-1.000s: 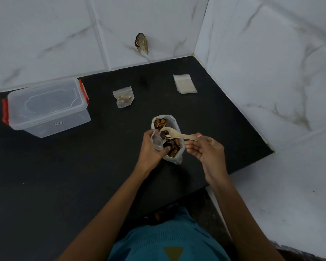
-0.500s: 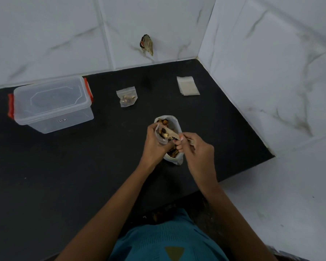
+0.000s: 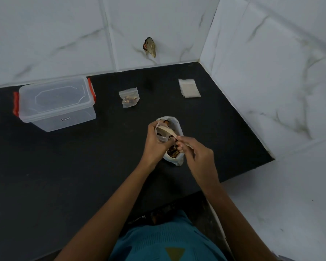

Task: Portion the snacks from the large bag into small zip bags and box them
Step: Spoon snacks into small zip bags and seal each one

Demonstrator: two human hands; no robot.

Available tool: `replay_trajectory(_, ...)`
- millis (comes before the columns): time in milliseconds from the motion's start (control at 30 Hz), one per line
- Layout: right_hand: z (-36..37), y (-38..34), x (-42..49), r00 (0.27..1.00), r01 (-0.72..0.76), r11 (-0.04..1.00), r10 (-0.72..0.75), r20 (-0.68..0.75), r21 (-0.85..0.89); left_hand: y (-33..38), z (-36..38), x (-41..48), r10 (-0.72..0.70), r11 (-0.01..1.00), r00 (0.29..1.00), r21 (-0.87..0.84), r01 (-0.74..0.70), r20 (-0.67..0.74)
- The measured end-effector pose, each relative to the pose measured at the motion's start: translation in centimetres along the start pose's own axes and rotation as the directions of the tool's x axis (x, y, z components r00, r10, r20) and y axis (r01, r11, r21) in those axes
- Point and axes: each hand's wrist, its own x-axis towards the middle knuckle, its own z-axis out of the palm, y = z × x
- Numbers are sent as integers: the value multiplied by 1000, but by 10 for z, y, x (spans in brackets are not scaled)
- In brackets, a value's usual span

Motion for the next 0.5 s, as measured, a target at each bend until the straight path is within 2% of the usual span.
replay_trajectory(167, -3, 7, 0, 988, -142, 980, 149, -41, 141, -1, -1, 1, 21, 999, 1000, 27, -21, -18)
replay_trajectory(300, -6, -2, 6, 907, -366, 825, 420, -33, 432, -1, -1, 2, 36, 999, 999, 31, -35, -31)
replay_trajectory(400, -7, -6, 8, 902, -362, 795, 430, -32, 487, 0, -2, 1, 38, 999, 999, 35, -37, -38)
replay_trajectory(500, -8, -7, 6, 939, -288, 869, 339, -61, 402, 0, -3, 2, 36, 999, 998, 31, -35, -43)
